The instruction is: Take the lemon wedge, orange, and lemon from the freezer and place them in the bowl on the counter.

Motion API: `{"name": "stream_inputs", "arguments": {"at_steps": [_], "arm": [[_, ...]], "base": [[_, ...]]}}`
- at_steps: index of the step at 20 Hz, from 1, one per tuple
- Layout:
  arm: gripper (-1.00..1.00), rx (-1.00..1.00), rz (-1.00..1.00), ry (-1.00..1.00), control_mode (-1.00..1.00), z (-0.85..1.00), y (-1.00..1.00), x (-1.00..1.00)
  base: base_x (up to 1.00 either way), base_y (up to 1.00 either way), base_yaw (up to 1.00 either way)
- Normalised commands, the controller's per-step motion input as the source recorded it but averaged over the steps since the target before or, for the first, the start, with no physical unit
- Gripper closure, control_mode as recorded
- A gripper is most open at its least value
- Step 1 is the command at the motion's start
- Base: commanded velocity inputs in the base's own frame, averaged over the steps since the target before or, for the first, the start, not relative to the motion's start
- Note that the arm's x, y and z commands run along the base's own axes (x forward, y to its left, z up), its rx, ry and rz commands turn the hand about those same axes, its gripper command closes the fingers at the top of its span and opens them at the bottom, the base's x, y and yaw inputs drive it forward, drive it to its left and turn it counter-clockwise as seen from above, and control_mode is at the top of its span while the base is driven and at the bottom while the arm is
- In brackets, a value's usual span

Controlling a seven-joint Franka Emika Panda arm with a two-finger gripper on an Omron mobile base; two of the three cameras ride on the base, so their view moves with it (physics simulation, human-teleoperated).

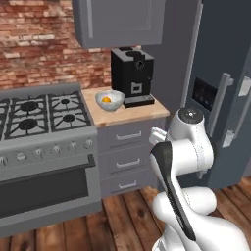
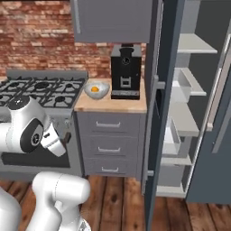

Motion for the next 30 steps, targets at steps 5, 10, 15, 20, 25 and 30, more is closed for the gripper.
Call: {"name": "stream_inputs", "arguments": {"at_steps": [5,10,15,20,25,30], "arm": [[-1.00,0.00,0.00,0.00,1.00,0.00,0.00,0.00],[-1.00,0.00,0.00,0.00,1.00,0.00,0.00,0.00],[-1.00,0.00,0.00,0.00,1.00,0.00,0.00,0.00],[-1.00,0.00,0.00,0.00,1.00,0.00,0.00,0.00],[-1.00,0.00,0.00,0.00,1.00,0.00,0.00,0.00],[-1.00,0.00,0.00,0.00,1.00,0.00,0.00,0.00]], "base": [[-0.55,-0.01,-0.06],[-0.42,-0.44,-0.10],[-0.15,-0.85,-0.06],[-0.04,-1.00,-0.02],[-0.56,-0.88,-0.01],[-0.45,-0.86,-0.01]]}}
